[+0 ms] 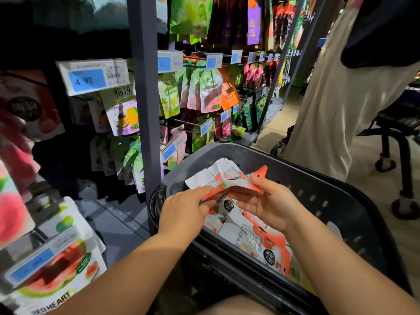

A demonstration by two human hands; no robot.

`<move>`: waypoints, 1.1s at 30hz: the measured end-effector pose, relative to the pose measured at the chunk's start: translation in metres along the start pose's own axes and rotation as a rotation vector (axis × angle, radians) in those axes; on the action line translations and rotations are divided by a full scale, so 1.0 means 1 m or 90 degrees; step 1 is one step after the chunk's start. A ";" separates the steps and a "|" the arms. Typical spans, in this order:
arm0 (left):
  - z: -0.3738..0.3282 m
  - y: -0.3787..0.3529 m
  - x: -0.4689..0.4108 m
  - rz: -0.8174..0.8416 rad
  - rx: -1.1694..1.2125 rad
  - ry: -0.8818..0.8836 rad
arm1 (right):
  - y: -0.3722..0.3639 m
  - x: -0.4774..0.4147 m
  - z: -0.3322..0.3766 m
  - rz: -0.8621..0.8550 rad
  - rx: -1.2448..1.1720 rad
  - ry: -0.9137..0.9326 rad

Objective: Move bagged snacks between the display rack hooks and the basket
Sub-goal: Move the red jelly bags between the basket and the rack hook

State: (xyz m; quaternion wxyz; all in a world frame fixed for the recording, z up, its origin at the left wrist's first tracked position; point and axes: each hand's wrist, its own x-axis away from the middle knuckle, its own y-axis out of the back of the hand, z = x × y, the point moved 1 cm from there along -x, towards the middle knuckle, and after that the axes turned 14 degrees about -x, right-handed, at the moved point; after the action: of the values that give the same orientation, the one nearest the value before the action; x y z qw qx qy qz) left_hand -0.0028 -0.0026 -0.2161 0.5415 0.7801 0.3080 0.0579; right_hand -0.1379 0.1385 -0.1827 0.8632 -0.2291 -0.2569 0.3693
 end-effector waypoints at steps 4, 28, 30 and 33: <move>0.001 0.000 0.000 0.016 0.047 0.034 | 0.005 -0.004 0.006 0.034 0.011 0.033; 0.027 -0.002 0.002 -0.036 0.115 0.144 | 0.132 -0.018 -0.006 -0.189 0.938 -0.220; 0.028 -0.003 0.002 -0.035 0.114 0.144 | 0.129 -0.019 -0.007 -0.200 0.943 -0.220; 0.027 -0.003 0.002 -0.033 0.113 0.148 | 0.125 -0.020 -0.010 -0.221 0.960 -0.207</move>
State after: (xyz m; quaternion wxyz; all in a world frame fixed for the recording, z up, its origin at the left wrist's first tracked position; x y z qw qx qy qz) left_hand 0.0095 -0.0228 -0.2302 0.4320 0.8050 0.3924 0.1066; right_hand -0.2086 0.1995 -0.2694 0.7826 0.5178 -0.0924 0.3329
